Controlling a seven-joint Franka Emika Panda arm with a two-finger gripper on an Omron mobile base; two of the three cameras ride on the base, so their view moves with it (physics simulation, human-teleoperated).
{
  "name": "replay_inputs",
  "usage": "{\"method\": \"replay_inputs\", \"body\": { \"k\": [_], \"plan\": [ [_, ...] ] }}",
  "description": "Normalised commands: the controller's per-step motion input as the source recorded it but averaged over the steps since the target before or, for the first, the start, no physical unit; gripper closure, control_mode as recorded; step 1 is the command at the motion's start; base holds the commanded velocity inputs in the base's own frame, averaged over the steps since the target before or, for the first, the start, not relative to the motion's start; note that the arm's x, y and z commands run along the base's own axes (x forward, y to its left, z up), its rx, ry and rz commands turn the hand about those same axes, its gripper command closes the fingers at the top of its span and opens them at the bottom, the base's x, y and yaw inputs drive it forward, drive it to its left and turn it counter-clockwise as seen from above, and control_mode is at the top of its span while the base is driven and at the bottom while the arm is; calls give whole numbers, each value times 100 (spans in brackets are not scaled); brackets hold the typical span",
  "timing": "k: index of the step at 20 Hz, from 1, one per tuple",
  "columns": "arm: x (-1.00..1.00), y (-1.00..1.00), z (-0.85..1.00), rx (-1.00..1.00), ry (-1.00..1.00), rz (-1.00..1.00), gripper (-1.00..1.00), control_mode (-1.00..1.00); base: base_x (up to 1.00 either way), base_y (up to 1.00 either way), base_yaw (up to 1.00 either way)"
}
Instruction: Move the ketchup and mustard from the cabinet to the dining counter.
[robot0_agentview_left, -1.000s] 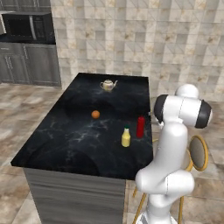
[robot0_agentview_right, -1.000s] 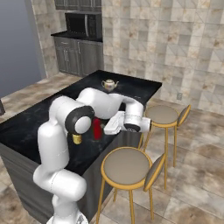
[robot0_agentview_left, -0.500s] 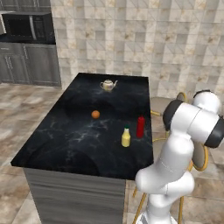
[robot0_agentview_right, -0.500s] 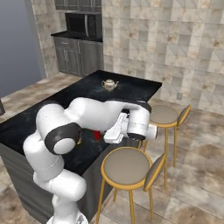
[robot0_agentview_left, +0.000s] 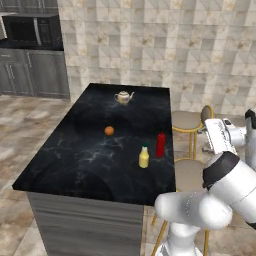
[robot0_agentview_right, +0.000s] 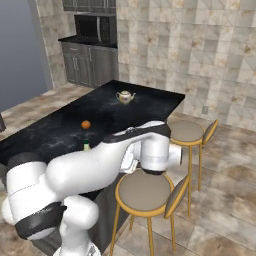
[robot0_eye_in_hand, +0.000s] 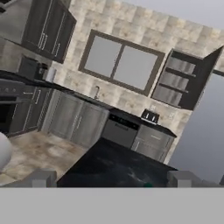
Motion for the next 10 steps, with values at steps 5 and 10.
{"method": "replay_inputs", "body": {
  "k": [5,10],
  "plan": [
    [-3,4,3,-3,1,0,-100,-100,0,0,0],
    [-1,0,0,0,0,0,-100,-100,0,0,0]
  ]
}}
